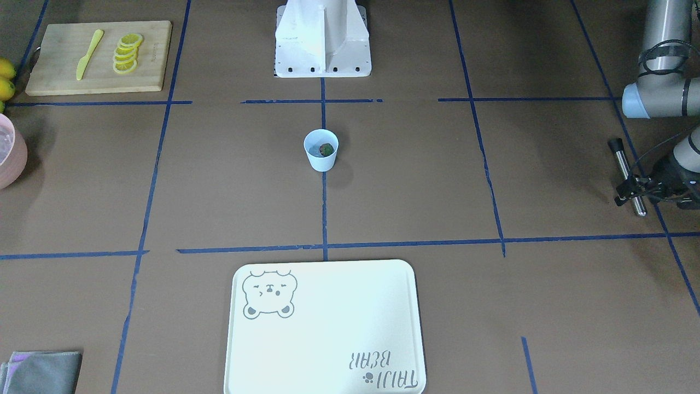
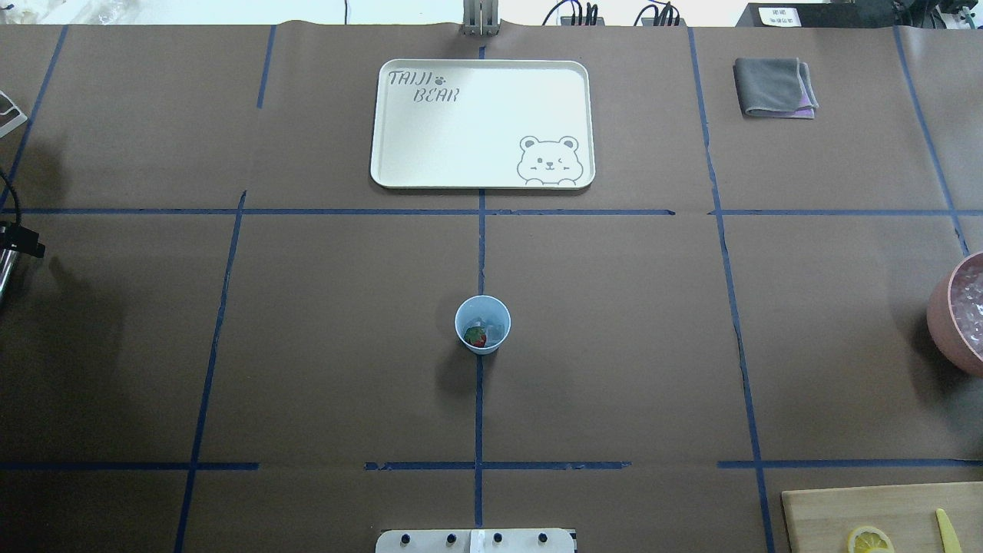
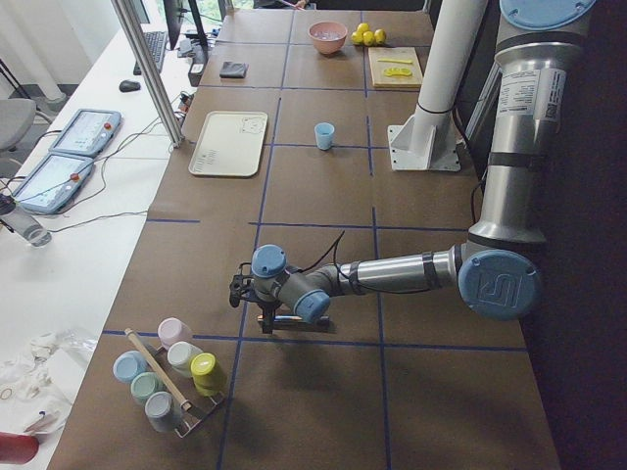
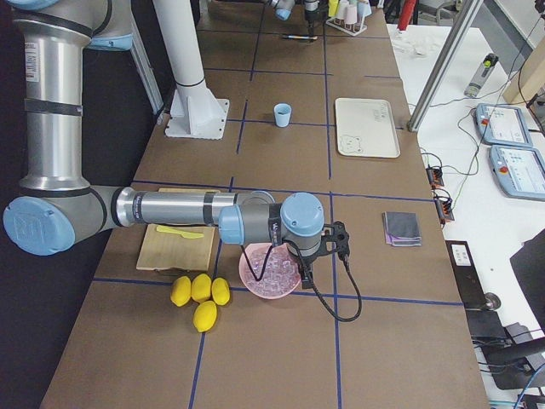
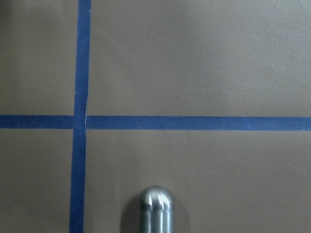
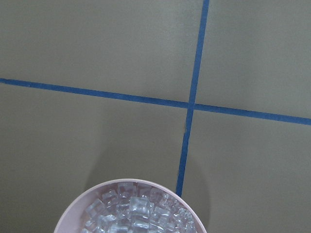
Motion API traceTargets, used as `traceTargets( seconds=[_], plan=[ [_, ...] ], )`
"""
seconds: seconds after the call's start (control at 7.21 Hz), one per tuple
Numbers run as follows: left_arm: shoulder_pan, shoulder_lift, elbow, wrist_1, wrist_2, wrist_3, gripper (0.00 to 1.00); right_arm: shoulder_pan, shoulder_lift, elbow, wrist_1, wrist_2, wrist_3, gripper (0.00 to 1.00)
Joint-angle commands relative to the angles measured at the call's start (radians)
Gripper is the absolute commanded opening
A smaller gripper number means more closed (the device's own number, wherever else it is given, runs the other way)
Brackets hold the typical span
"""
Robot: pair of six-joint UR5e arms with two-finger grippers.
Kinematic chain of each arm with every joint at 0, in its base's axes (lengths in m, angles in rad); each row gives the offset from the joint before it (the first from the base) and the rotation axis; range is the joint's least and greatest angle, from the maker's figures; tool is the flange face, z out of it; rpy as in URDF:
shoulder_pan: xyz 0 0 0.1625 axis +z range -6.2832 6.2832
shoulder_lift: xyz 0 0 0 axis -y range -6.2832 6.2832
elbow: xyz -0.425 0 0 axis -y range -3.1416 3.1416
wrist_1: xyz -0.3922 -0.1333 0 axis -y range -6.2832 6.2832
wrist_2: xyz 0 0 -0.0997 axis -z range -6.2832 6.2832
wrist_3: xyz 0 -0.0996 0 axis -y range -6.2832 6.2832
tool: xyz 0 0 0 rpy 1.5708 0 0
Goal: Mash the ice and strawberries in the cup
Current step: 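Grasp the upright metal pestle rod with the left gripper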
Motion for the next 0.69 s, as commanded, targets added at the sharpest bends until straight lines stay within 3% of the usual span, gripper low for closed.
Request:
traceTargets(
  seconds=[0.0,0.55],
  plan=[
    [0.0,0.001,-0.001,0.001,0.0,-0.003,0.73,-0.001,0.002,0.0,0.0,0.0,0.0,0.99],
    [0.0,0.001,-0.001,0.001,-0.005,-0.002,0.62,-0.001,0.012,0.0,-0.001,-0.005,-0.003,0.99]
  ],
)
